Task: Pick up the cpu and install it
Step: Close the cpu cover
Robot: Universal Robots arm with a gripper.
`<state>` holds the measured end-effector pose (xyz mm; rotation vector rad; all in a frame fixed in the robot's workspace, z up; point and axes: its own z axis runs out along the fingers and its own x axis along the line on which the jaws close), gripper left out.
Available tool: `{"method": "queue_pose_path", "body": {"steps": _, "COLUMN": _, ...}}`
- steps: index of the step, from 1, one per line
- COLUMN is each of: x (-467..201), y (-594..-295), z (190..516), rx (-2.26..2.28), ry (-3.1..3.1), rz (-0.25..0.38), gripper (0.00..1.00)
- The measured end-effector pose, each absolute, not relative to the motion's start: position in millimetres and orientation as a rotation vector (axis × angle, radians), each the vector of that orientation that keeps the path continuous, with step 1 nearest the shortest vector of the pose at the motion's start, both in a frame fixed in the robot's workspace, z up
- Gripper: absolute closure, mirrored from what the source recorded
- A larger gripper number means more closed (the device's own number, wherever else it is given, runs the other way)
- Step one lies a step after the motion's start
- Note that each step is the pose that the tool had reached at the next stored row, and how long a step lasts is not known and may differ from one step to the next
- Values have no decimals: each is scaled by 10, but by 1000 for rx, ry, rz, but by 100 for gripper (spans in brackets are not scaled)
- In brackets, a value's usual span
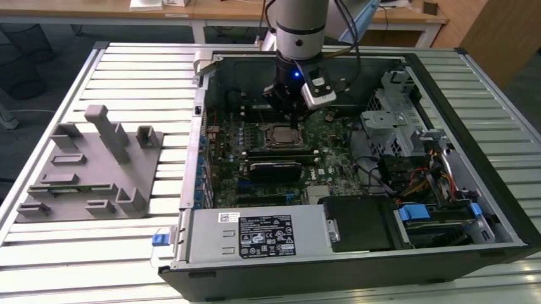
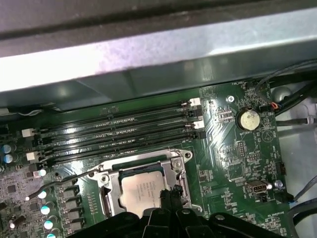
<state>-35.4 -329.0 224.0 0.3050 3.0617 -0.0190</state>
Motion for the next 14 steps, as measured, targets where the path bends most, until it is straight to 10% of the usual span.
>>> {"method": "queue_pose_path", "body": {"steps": 14, "x": -416, "y": -3295, "z": 2199, "rx": 296, "ry": 3077, "rz": -31, "gripper": 89}}
